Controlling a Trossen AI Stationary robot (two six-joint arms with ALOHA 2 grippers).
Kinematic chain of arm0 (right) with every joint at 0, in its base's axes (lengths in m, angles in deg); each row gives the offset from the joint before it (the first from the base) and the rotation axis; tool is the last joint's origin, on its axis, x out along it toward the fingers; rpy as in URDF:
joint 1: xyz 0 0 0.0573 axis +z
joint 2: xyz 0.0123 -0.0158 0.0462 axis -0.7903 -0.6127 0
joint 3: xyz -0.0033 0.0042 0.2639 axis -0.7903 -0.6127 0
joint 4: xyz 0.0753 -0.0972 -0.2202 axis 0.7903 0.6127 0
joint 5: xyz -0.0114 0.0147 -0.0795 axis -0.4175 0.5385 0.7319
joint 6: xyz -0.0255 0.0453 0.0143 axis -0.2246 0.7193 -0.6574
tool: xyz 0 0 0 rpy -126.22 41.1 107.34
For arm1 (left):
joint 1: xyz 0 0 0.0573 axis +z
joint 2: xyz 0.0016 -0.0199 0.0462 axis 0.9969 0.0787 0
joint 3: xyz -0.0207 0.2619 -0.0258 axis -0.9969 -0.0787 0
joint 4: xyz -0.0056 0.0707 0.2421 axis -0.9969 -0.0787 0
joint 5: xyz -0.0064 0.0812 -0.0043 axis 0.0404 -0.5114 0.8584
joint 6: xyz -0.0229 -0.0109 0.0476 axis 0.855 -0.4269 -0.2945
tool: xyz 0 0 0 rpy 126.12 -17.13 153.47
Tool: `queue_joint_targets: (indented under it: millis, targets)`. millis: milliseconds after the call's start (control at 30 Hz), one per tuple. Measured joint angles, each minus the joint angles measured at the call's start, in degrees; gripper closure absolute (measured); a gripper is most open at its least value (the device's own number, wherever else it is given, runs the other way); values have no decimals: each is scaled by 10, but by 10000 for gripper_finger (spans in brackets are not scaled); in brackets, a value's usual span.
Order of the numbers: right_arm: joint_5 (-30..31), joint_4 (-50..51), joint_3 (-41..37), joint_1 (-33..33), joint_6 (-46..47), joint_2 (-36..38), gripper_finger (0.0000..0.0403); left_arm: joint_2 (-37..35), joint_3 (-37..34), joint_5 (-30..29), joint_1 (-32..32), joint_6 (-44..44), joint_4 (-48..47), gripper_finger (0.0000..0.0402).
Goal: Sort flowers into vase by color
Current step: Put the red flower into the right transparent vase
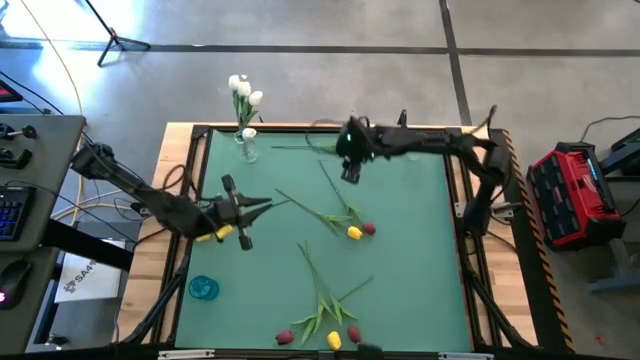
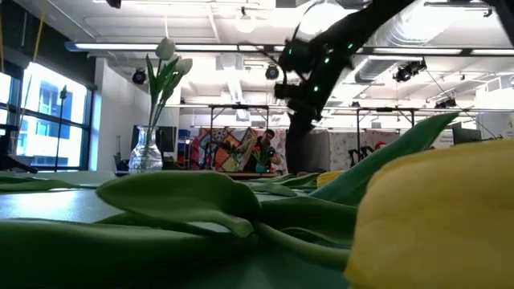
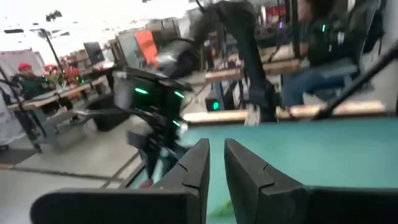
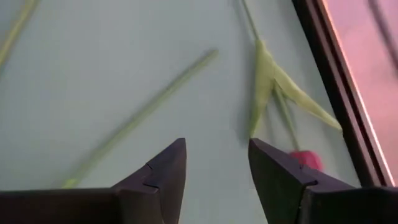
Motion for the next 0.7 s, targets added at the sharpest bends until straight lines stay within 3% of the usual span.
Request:
queue_joint_targets:
  millis: [367,700]
  targets:
    - [-74,101,135,-111,-149,-132,254,76,0,-67,-3,85,-51,367]
    - [-89,214,286,-135,-212,-241,254,118,0,-29,70,140,-51,367]
